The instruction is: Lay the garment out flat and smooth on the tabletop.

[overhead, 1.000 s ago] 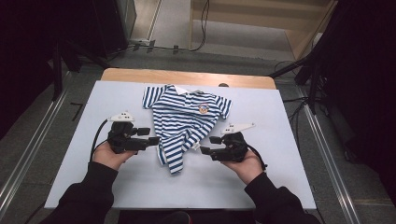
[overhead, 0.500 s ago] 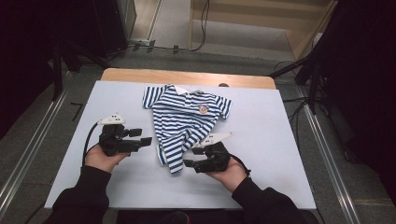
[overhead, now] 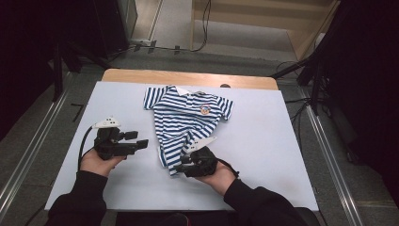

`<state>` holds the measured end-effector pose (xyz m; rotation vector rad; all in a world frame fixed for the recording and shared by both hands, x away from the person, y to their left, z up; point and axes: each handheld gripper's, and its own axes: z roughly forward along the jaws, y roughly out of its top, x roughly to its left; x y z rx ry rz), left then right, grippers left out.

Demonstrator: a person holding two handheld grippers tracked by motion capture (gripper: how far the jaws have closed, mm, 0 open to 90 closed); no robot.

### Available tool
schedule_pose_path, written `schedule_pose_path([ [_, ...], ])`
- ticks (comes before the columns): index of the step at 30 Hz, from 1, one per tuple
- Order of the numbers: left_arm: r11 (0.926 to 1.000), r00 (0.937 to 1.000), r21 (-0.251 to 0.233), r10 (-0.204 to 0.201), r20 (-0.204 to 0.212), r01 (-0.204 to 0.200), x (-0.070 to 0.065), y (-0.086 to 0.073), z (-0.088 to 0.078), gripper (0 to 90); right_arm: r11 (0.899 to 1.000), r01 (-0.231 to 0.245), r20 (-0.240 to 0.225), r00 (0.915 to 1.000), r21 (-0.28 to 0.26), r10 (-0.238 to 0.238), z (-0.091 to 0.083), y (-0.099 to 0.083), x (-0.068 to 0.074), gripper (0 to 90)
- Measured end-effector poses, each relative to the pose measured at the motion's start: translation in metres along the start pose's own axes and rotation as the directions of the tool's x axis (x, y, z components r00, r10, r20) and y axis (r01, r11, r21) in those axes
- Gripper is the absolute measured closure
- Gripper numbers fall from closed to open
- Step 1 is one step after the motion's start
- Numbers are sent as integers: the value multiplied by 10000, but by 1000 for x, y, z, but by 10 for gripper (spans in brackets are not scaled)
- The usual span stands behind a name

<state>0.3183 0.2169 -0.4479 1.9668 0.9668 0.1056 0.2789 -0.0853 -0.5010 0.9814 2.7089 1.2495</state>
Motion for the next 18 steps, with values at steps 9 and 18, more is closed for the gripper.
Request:
schedule_pose_path([
  [9, 10000, 10000, -62, -5, -57, 5, 1, 0, -1, 349, 9985, -508, -261, 9983, 195, 513, -6, 14, -2, 835],
  [18, 9996, 9997, -210, -173, -158, 169, 6, 1, -3, 350, 9979, -567, -612, 9966, -327, 546, -18, 54, -15, 833],
])
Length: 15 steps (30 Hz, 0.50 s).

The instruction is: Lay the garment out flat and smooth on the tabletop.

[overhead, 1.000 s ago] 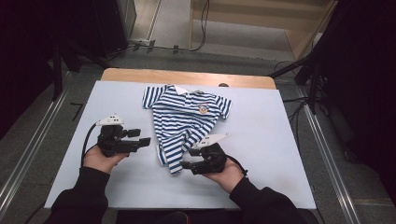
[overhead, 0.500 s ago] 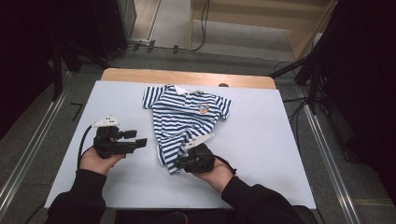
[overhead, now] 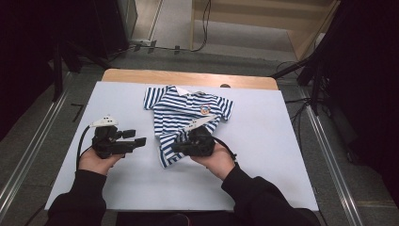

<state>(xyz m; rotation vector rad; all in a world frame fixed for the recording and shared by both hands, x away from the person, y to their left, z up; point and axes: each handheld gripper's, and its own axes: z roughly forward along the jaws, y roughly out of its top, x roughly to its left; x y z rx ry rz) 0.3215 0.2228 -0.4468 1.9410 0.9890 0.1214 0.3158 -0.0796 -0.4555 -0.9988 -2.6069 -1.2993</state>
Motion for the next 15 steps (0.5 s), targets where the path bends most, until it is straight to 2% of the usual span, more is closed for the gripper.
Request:
schedule_pose_path([
  [6, 10000, 10000, 9, -12, -59, 12, 2, 0, 1, 350, 9996, -197, 91, 9998, -222, 199, 13, 26, -9, 831],
  [11, 10000, 10000, 1, -15, -92, 15, 4, 0, 1, 350, 9996, -258, 357, 9990, -75, 261, 30, 41, -16, 828],
  [15, 10000, 10000, 36, -47, -79, 47, 5, 0, 3, 350, 9986, -531, 474, 9975, 6, 530, 45, 49, -24, 813],
])
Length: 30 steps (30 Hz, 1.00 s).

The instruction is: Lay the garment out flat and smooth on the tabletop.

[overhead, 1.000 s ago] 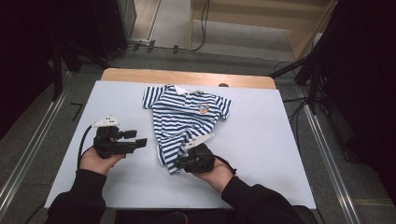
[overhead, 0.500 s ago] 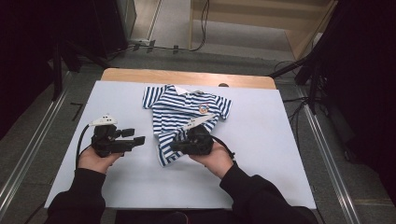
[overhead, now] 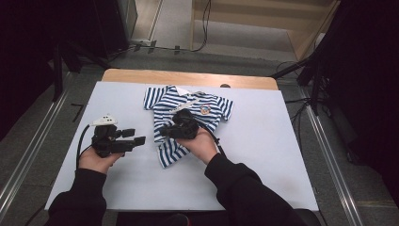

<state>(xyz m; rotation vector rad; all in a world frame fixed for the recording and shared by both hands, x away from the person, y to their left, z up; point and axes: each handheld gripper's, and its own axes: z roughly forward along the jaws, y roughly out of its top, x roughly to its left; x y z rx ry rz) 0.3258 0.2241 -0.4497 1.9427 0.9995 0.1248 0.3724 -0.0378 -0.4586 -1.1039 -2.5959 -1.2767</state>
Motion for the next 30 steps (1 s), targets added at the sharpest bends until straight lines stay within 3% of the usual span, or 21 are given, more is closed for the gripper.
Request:
schedule_pose_path([
  [4, 10000, 10000, 81, 59, -9, -59, 1, 0, 2, 350, 9997, -201, -53, 9998, 120, 202, 13, 7, -5, 793],
  [8, 9999, 10000, 111, 31, -3, -31, 1, -1, 3, 350, 9995, -181, -326, 9993, 268, 190, 19, 11, -4, 668],
  [12, 9999, 10000, 144, 35, -23, -34, 2, -1, 4, 350, 9985, 526, -124, 9985, -120, -528, 8, 12, 2, 551],
  [15, 9998, 10000, 193, 7, -75, -5, 4, -2, 5, 350, 9980, 597, -229, 9979, -209, -602, -2, 12, 4, 537],
  [22, 9996, 9998, 274, -82, -157, 87, 8, -2, 8, 350, 9969, 779, -265, 9966, 76, -777, -11, -5, 8, 509],
  [30, 9997, 9997, 163, -165, -191, 168, 12, -1, 8, 350, 9956, 881, -404, 9954, 330, -867, -10, -32, 16, 468],
])
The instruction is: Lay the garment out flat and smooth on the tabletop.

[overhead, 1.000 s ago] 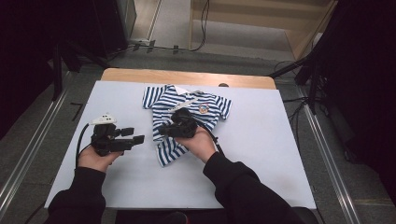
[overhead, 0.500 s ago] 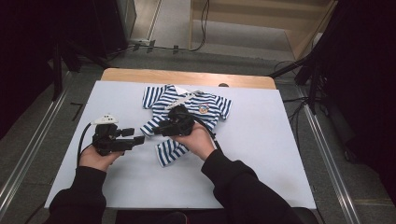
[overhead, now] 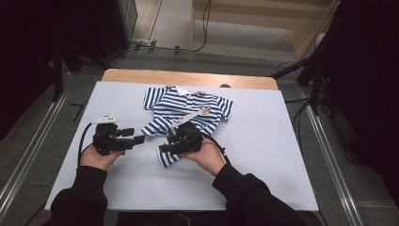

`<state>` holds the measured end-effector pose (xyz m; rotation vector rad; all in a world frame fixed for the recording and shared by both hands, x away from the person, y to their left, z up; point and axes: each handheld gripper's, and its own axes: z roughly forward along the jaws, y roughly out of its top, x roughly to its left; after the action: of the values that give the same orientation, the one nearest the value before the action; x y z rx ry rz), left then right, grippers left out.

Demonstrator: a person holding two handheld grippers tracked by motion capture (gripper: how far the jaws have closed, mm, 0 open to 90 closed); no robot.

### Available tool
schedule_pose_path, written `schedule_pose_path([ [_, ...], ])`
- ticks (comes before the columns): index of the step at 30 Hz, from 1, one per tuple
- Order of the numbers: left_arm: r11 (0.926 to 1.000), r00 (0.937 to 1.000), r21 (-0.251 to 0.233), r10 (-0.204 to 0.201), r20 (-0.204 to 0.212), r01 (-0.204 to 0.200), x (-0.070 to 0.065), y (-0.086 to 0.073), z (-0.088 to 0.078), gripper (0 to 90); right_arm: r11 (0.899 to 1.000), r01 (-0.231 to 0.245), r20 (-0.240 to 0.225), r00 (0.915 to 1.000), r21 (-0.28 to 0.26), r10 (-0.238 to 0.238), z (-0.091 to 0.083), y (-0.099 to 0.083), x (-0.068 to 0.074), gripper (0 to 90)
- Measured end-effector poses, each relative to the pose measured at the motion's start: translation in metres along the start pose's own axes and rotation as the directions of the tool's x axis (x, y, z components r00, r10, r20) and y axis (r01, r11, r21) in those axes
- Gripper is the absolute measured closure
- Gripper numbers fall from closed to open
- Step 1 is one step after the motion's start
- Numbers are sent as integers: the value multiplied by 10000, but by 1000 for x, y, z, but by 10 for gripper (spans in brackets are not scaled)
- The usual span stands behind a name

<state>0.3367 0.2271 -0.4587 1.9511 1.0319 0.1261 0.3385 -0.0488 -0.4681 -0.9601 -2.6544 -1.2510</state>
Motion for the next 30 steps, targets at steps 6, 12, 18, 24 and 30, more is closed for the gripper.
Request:
schedule_pose_path([
  [6, 10000, 10000, 25, 29, -10, -29, 2, 1, 1, 350, 9998, 112, -131, 9999, 167, -110, 2, -18, 8, 434],
  [12, 9999, 9997, -98, -135, 200, 137, 2, 2, 0, 350, 9987, 262, -52, 9996, 443, -260, 6, -33, 14, 377],
  [18, 9999, 9998, -35, -125, 153, 125, 4, 2, 1, 350, 9946, 494, 367, 9979, 916, -530, 22, -40, 16, 368],
  [24, 9998, 9998, -15, -173, 104, 173, 5, 2, 1, 350, 9931, 959, 1157, 9879, 674, -1032, 25, -44, 23, 608],
  [30, 9999, 9998, -7, -136, 128, 136, 5, 1, 1, 350, 9979, 336, 668, 9971, 553, -373, 24, -45, 14, 836],
])
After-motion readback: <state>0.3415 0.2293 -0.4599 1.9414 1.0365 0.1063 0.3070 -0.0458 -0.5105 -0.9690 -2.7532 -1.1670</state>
